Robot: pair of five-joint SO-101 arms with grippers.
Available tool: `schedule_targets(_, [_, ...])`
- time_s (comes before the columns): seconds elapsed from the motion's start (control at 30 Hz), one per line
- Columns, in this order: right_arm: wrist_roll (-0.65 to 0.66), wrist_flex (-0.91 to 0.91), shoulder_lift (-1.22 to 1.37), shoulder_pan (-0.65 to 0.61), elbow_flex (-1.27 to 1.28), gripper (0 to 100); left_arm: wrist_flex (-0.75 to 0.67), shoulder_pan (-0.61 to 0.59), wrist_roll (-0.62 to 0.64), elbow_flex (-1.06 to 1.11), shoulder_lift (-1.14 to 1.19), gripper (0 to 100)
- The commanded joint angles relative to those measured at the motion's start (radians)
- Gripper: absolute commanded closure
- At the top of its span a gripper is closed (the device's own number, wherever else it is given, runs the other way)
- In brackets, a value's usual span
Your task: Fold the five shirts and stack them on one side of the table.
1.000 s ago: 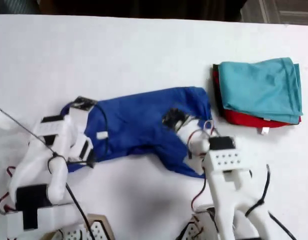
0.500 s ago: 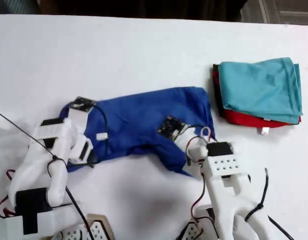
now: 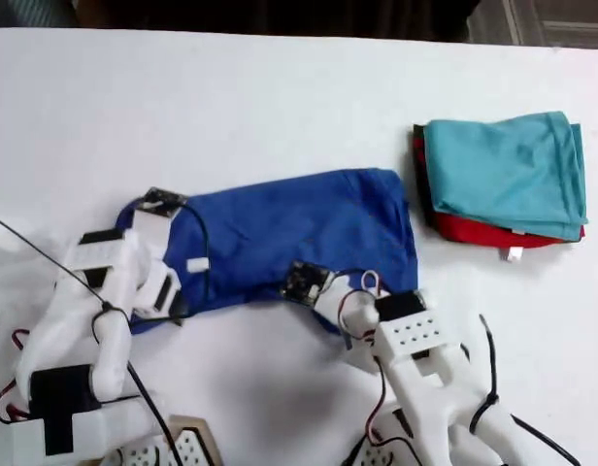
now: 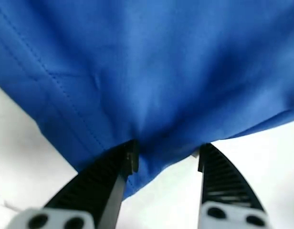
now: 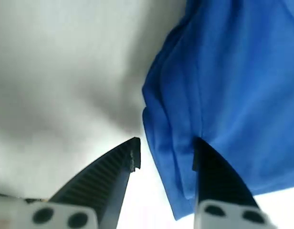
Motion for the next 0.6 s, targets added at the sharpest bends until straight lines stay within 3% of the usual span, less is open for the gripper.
schedule_targets(0.0, [0.006,-0.056,-0.035,-0.004,0.014,81.1,-0.049,0.008,0.0,0.001,-0.006,78])
schedule_targets(0.27, [0.006,-0.156,0.079,-0.001,0.003,81.1,-0.049,0.008,0.002,0.012,-0.006,78])
schedule_targets(0.47, [0.006,-0.13,0.257,0.01,-0.107,81.7,-0.049,0.008,0.002,0.013,-0.006,78])
schedule_targets(0.57, [0.006,-0.128,0.28,0.01,-0.12,89.9,-0.049,0.008,0.002,0.013,-0.006,78])
